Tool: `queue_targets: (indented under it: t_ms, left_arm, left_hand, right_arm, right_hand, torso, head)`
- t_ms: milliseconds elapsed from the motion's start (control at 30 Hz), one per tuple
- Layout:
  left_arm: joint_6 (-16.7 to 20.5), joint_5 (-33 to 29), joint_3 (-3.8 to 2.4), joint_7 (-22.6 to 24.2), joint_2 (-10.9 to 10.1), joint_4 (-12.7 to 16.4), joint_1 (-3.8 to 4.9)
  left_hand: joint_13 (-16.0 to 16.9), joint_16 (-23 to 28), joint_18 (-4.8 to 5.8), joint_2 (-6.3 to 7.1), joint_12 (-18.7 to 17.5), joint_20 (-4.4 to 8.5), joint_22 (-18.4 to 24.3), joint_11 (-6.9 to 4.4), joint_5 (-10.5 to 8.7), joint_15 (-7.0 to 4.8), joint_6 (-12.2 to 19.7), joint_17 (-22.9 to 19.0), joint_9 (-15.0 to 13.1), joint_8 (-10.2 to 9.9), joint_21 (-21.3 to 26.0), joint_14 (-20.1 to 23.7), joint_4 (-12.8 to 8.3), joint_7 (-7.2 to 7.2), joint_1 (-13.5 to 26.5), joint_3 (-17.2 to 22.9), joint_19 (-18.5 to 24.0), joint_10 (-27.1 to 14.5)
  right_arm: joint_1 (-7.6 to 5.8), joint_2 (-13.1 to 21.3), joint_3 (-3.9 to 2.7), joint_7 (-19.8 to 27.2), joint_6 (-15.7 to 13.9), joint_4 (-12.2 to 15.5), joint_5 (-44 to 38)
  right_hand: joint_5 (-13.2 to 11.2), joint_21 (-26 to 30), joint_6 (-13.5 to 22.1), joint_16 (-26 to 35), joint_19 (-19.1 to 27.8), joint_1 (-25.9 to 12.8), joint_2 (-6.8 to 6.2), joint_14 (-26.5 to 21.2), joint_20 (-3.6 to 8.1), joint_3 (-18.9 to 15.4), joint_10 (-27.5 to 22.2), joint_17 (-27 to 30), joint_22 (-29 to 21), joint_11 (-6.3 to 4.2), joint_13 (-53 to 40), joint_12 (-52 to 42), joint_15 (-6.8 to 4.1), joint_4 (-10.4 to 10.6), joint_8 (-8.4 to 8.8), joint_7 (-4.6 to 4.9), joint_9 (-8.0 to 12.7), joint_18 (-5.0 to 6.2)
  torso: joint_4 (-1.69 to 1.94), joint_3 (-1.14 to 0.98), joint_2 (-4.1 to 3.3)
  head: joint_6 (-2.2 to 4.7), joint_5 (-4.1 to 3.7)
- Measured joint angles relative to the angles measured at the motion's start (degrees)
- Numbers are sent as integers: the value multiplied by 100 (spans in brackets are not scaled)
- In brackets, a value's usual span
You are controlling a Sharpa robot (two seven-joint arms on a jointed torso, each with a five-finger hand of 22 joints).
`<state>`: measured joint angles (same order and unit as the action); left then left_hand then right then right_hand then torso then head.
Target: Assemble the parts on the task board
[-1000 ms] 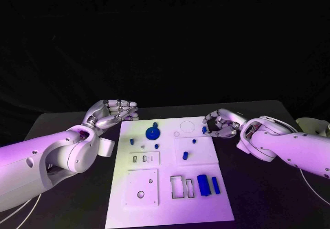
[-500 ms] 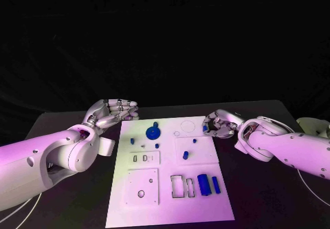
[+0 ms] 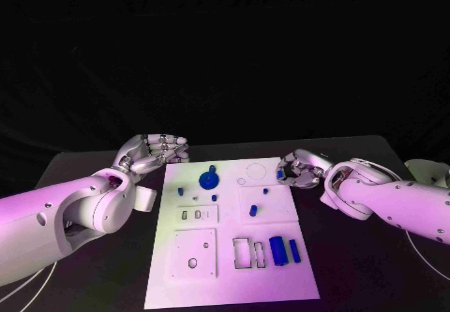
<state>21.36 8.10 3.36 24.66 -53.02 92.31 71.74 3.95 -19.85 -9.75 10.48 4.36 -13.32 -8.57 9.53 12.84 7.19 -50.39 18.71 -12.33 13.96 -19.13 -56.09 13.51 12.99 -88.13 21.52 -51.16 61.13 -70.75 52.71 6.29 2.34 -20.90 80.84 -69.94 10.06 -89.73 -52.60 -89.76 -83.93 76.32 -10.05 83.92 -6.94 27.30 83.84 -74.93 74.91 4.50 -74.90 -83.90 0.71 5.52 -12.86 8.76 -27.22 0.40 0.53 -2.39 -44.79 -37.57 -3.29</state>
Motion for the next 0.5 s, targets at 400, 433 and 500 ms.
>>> queue_targets:
  t_ms: [400,433,500]
  left_arm:
    - [0,8,0,-3,-2,-6,0]
    - [0,8,0,-3,-2,-8,0]
    - [0,9,0,-4,-1,-14,0]
  left_hand:
    - [0,15,0,0,0,0,1,0,0,0,0,-1,1,0,-22,0,0,0,0,0,0,0]
    - [0,15,0,0,0,0,1,0,0,0,0,-1,1,0,-22,0,0,0,0,0,0,0]
    - [0,15,0,0,0,0,1,0,0,0,0,-1,1,0,-22,0,0,0,0,0,0,0]
  right_arm:
    - [2,49,-1,98,-423,217,80]
    - [0,59,-2,97,-455,268,86]
    - [-13,77,-3,72,-510,391,89]
  right_hand:
    - [-315,0,-262,0,-7,-64,331,11,181,313,9,1,0,-196,-5,-88,-176,-52,-200,-94,-49,0]
    - [-376,0,-262,0,-7,-88,356,11,181,342,4,1,-1,-201,-4,-88,-176,-53,-200,-94,-48,0]
    - [-431,0,-262,0,-7,-92,388,11,181,359,0,1,-1,-205,-4,-88,-176,-50,-200,-94,3,0]
  torso:
    - [-1,1,5]
    - [-1,3,8]
    - [-1,7,12]
  head:
    - [-4,-1]
    - [-4,-1]
    - [-2,8]
